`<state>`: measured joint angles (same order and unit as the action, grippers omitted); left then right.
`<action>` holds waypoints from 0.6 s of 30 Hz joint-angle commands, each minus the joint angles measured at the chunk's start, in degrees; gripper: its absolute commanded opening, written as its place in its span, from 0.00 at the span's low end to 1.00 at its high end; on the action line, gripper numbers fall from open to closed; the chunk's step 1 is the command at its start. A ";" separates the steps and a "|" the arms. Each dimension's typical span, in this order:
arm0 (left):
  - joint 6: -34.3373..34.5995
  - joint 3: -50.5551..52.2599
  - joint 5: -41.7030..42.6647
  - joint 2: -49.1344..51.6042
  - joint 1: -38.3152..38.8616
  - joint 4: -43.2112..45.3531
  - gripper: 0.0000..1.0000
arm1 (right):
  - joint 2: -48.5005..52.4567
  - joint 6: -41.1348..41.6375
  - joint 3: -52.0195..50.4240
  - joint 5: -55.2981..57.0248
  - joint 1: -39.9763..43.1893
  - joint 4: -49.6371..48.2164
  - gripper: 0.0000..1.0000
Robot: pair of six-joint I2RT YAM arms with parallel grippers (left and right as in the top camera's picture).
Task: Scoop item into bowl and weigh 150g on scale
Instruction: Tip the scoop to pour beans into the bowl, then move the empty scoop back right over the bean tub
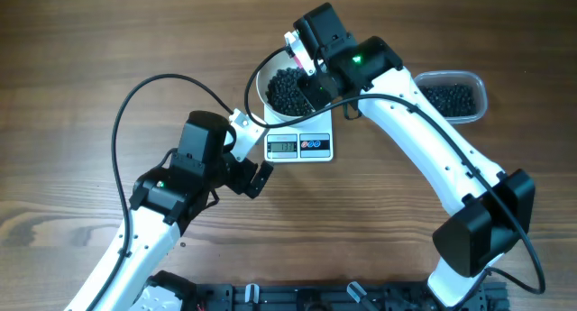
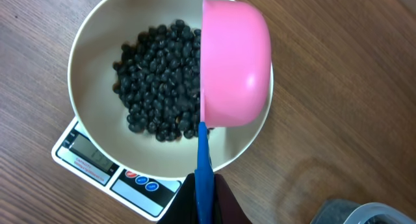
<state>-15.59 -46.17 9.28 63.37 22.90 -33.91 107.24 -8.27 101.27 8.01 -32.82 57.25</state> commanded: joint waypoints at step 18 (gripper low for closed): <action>-0.50 0.22 0.28 0.17 -0.26 0.00 1.00 | -9.81 4.44 2.34 -16.87 18.25 -0.15 0.04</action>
<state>-15.59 -46.17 9.28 63.37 22.90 -33.91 103.24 -5.80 101.41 -2.98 -19.20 56.99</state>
